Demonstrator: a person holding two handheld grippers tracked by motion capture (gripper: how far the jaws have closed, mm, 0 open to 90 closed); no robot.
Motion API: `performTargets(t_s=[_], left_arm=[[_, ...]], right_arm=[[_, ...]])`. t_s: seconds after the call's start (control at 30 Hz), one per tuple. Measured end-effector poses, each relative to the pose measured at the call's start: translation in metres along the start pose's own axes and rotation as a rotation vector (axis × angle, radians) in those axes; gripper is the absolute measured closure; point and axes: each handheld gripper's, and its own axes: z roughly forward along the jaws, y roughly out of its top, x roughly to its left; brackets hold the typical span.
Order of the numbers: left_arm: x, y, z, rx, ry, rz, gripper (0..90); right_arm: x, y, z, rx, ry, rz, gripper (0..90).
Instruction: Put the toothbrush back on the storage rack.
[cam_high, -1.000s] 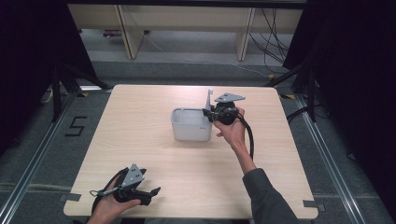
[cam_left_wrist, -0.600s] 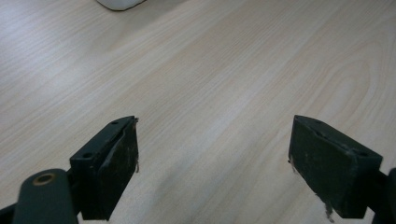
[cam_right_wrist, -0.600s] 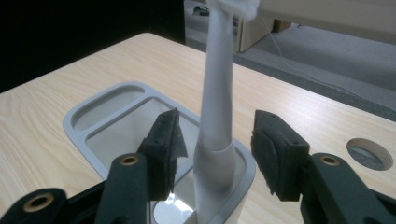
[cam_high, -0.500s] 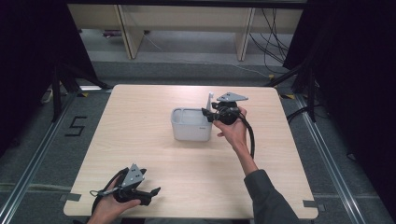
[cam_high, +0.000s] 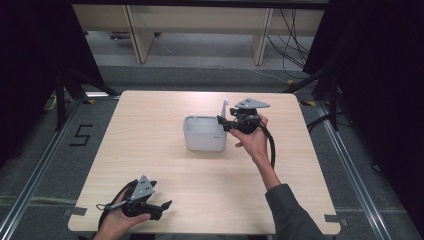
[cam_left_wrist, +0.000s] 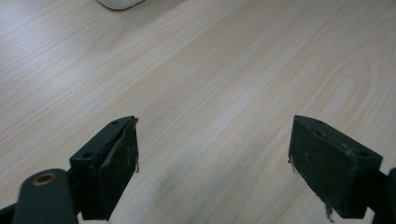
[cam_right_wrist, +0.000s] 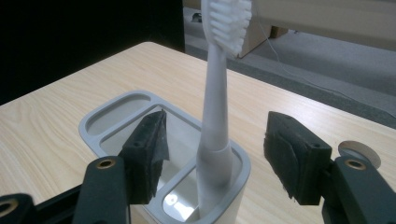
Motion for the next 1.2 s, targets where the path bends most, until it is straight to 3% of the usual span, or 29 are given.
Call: performTargets(t_s=[0.17, 0.27, 0.33, 0.43, 0.53, 0.57, 0.6, 0.7, 0.77, 0.83, 0.93, 1.03, 1.07, 1.1, 1.17, 1.2], left_arm=[[0.0, 0.0, 0.0, -0.001, 0.005, 0.003, 15.4], [0.0, 0.0, 0.0, -0.003, 0.006, 0.003, 15.4], [0.0, 0.0, 0.0, -0.001, 0.006, 0.004, 15.4], [0.0, 0.0, 0.0, -0.002, 0.007, 0.005, 15.4], [0.0, 0.0, 0.0, -0.001, 0.002, -0.001, 15.4], [0.0, 0.0, 0.0, -0.002, 0.002, -0.001, 15.4], [0.0, 0.0, 0.0, -0.002, 0.002, 0.001, 15.4], [-0.001, 0.0, 0.001, -0.008, -0.003, -0.014, 15.4], [0.0, 0.0, 0.0, 0.002, 0.001, 0.0, 15.4], [-0.001, 0.0, 0.001, -0.011, -0.003, -0.017, 15.4], [0.0, 0.0, 0.0, 0.0, -0.002, -0.002, 15.4], [-0.001, 0.0, 0.001, -0.011, -0.002, -0.017, 15.4], [-0.001, 0.0, 0.001, -0.009, -0.001, -0.015, 15.4], [-0.001, 0.0, 0.0, 0.0, 0.002, 0.0, 15.4], [-0.001, 0.0, 0.002, -0.012, -0.004, -0.018, 15.4], [0.0, 0.0, 0.001, 0.001, 0.008, -0.003, 15.4]], right_arm=[[0.001, -0.001, -0.002, -0.008, -0.002, 0.025, 39.6], [-0.001, 0.0, -0.005, -0.007, -0.008, -0.008, 39.0], [0.0, 0.0, -0.007, -0.004, 0.001, 0.013, 38.3], [-0.002, -0.001, -0.008, -0.009, 0.003, -0.008, 38.1], [0.0, -0.002, -0.013, 0.002, -0.007, 0.025, 37.3], [-0.002, -0.003, -0.013, -0.013, -0.009, 0.002, 37.3], [-0.002, -0.003, -0.014, -0.01, 0.003, 0.02, 36.8], [-0.003, -0.004, -0.018, -0.008, -0.01, 0.009, 36.4], [-0.002, -0.006, -0.02, -0.016, -0.012, 0.027, 36.3], [-0.002, -0.008, -0.022, -0.014, -0.012, 0.018, 36.1], [-0.003, -0.008, -0.024, -0.009, -0.015, 0.003, 35.9], [-0.003, -0.01, -0.026, -0.015, -0.012, 0.001, 35.5], [-0.001, -0.011, -0.027, -0.008, -0.016, 0.028, 35.4], [-0.003, -0.011, -0.028, -0.017, -0.017, 0.004, 35.2], [-0.002, -0.012, -0.031, -0.02, -0.014, 0.005, 34.7], [-0.002, -0.012, -0.031, -0.02, -0.014, 0.005, 34.7]])
